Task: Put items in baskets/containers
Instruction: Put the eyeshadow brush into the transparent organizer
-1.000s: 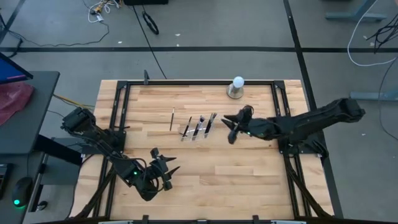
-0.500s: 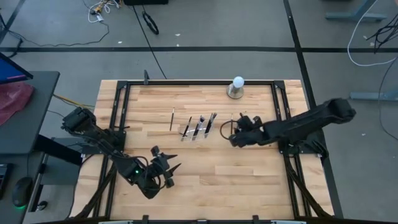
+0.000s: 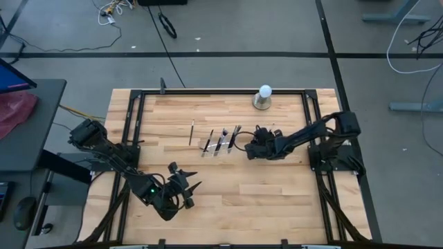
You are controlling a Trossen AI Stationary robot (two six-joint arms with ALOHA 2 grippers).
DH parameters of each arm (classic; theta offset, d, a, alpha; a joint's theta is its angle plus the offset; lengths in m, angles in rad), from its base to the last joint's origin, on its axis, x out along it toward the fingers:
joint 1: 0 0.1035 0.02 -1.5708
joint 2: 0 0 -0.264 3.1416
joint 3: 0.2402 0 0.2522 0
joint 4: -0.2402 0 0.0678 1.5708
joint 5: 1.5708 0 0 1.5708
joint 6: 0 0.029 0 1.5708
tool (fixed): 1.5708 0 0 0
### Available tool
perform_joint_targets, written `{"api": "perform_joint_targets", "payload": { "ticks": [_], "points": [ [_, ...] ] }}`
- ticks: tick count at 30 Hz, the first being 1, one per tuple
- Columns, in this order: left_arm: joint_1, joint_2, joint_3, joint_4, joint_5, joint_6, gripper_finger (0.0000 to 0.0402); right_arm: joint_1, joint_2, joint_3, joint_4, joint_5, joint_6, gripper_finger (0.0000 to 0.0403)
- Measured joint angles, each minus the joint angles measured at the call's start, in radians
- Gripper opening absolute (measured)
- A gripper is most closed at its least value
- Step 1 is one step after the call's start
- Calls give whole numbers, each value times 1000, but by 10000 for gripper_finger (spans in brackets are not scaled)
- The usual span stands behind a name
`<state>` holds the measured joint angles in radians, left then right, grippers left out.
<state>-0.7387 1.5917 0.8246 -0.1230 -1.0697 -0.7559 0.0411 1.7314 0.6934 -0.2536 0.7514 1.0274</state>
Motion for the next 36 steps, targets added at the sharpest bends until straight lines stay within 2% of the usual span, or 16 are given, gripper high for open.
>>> {"api": "perform_joint_targets", "payload": {
  "ticks": [8,14,19,26,36],
  "points": [
    [0,0,0,0,0,0,195,-12,47,4,19,-15,-11,156],
    [-1,0,0,0,1,-1,195,-11,46,1,29,-79,-42,102],
    [-1,0,0,0,1,-1,195,21,47,-46,109,-65,-36,55],
    [-6,0,0,0,1,-1,195,118,47,-108,212,-7,2,10],
    [-6,0,0,0,1,-3,195,343,51,-111,239,14,136,8]
  ]
}}
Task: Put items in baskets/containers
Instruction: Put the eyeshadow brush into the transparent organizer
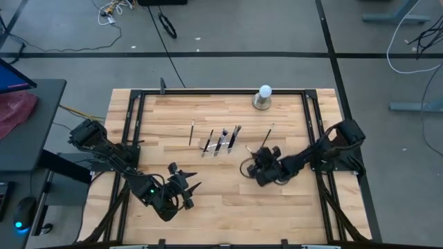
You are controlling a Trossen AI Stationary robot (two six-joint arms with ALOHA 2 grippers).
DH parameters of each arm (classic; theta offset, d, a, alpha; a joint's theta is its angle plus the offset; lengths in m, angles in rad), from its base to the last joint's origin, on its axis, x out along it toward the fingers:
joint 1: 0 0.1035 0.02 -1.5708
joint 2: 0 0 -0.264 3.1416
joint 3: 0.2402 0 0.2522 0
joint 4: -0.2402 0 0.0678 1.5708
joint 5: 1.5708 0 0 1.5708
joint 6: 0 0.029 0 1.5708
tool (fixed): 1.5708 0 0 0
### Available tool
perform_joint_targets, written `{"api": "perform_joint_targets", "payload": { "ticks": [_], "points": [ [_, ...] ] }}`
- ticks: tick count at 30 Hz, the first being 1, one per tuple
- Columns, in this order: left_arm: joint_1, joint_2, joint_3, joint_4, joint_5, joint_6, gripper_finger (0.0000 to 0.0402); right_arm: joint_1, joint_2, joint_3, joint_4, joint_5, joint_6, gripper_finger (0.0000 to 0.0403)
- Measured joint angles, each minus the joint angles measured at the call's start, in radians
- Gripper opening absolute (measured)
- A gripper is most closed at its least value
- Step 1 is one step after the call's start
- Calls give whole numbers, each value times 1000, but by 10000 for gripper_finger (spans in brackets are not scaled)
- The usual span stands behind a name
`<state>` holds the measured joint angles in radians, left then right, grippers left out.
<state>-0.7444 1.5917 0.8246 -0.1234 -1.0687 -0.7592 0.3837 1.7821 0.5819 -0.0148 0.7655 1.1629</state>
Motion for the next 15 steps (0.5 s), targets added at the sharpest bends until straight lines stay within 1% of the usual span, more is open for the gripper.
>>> {"api": "perform_joint_targets", "payload": {
  "ticks": [6,9,12,15],
  "points": [
    [0,0,0,0,0,-11,195,155,3,-2,58,36,42,8],
    [0,0,0,0,28,-10,195,210,5,-3,111,51,34,8],
    [0,2,0,0,50,-10,195,247,6,-3,169,43,25,8],
    [-1,27,1,6,61,9,195,274,6,-3,272,-1,-53,8]
  ]
}}
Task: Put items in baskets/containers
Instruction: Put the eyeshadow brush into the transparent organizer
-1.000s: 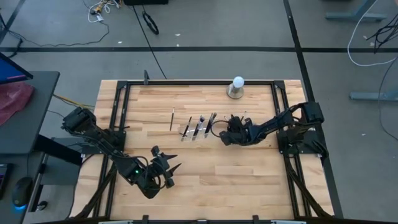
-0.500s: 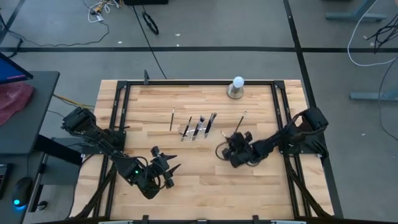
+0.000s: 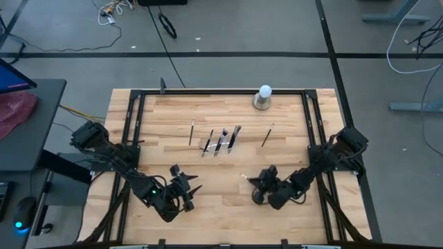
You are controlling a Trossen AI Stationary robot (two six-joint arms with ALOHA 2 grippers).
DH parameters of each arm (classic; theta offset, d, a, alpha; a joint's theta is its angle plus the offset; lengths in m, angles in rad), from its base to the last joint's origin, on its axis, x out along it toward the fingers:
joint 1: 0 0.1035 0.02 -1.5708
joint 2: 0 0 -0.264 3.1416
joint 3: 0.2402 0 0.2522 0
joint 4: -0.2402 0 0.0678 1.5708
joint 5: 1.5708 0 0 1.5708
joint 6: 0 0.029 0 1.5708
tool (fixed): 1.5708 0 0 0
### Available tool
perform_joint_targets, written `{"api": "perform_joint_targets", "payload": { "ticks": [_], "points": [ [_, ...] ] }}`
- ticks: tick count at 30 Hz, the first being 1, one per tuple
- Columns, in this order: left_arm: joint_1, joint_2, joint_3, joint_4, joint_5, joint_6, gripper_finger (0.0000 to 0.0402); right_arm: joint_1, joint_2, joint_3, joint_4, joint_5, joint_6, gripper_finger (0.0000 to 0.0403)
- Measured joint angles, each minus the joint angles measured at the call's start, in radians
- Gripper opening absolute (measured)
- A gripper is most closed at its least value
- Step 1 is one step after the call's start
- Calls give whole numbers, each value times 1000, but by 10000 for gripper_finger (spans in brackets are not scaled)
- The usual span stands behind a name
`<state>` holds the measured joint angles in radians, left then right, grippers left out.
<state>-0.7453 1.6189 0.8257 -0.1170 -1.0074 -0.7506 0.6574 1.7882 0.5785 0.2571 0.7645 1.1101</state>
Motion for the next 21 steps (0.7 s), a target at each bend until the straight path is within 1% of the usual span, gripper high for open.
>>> {"api": "perform_joint_targets", "payload": {
  "ticks": [3,5,8,11,14,16,18,21],
  "points": [
    [0,45,0,69,25,48,195,21,0,0,152,7,-147,8],
    [1,88,0,152,31,115,195,32,0,1,285,14,-271,8],
    [4,156,0,339,36,258,195,43,-1,2,517,-14,-479,8],
    [19,212,-1,571,79,452,195,46,-2,2,750,-102,-677,8],
    [48,243,-1,819,186,650,195,46,-3,4,926,-226,-829,8],
    [73,249,-1,955,300,753,195,45,-3,4,992,-290,-891,8],
    [103,249,0,1064,421,811,195,45,-4,14,1011,-327,-932,8],
    [150,249,0,1179,555,849,195,42,-4,46,996,-355,-972,8]
  ]
}}
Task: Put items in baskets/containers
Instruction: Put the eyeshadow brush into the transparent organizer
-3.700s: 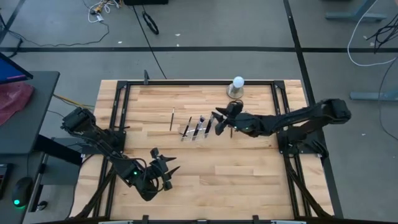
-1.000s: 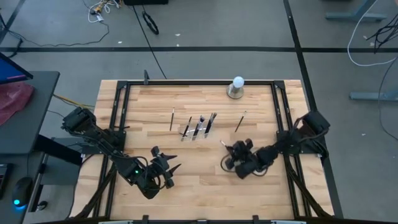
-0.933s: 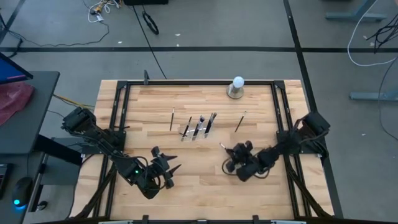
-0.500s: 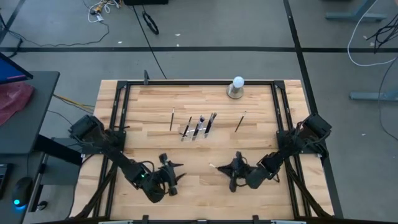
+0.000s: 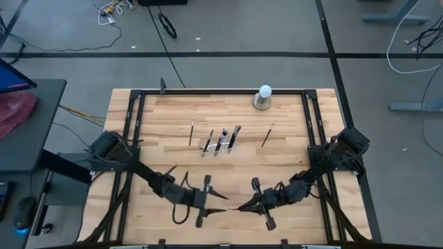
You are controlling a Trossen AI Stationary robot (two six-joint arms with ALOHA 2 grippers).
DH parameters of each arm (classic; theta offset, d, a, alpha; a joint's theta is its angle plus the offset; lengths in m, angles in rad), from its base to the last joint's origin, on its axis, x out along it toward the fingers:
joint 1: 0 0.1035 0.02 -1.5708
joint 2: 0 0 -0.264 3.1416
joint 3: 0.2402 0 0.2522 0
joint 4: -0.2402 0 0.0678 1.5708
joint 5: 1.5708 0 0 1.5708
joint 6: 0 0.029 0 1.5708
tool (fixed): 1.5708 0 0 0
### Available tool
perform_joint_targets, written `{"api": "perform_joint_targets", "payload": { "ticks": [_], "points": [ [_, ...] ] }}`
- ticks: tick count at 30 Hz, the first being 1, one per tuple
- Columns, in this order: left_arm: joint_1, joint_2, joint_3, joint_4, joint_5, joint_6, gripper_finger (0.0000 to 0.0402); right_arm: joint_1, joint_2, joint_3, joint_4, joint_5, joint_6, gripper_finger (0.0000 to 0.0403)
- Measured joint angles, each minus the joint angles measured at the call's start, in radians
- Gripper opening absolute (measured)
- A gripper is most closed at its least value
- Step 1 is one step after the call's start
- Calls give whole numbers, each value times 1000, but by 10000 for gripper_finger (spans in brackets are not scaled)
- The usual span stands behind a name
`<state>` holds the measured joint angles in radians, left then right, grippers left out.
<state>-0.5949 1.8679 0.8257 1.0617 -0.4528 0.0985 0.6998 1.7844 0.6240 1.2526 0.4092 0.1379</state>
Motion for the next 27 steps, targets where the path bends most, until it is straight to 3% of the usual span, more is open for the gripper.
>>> {"api": "perform_joint_targets", "payload": {
  "ticks": [4,7,18,22,27],
  "points": [
    [48,0,0,64,160,19,195,-4,0,39,-47,-19,-40,8],
    [59,-1,4,100,224,26,195,-5,0,52,-56,-19,-50,8],
    [48,-2,87,62,229,105,187,-26,-1,59,-58,-17,-52,8],
    [49,-2,87,47,226,106,154,-26,-1,59,-58,-17,-52,8],
    [53,-2,87,47,224,107,83,-26,-1,59,-58,-18,-51,9]
  ]
}}
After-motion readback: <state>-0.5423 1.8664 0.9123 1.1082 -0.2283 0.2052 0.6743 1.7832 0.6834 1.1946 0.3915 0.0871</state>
